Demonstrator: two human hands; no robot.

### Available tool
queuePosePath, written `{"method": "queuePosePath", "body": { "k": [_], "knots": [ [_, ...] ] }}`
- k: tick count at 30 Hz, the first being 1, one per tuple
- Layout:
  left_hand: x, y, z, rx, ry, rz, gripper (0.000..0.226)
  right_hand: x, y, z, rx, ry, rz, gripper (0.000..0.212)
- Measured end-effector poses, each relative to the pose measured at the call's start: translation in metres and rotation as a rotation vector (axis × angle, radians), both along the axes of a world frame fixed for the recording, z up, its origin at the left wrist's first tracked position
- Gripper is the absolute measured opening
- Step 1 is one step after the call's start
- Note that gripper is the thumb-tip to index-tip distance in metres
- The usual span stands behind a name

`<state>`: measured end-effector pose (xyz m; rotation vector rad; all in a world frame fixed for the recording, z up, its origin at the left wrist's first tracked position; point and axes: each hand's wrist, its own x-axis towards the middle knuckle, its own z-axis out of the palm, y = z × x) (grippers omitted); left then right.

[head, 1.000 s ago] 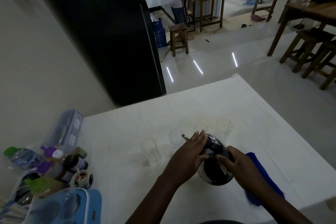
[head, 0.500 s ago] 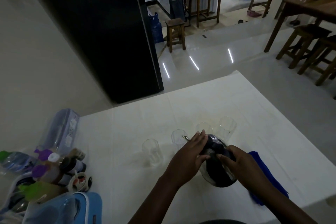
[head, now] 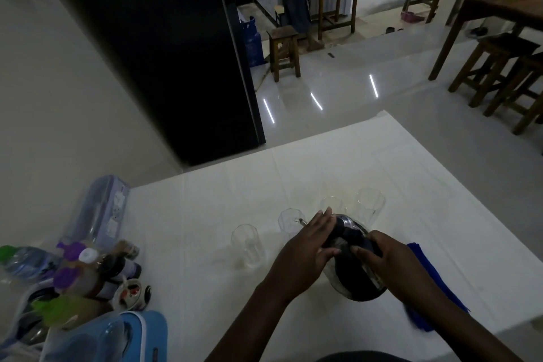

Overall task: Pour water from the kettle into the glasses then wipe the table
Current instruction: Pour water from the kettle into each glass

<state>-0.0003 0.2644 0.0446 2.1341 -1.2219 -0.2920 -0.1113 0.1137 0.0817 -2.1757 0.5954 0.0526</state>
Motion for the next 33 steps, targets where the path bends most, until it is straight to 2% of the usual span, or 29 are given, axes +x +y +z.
{"method": "queuePosePath", "body": {
  "k": [7,33],
  "knots": [
    [-0.0003,0.0006,0.0024,0.005,0.005,0.003,0.060,0.0017,-0.0020,-0.0027,-0.011,0.004,0.004,0.007],
    [-0.0040,0.0014,0.0075,-0.008,0.038,0.012,0.060,0.0005,-0.0024,0.0052,-0.008,-0.010,0.016,0.014]
  ]
}}
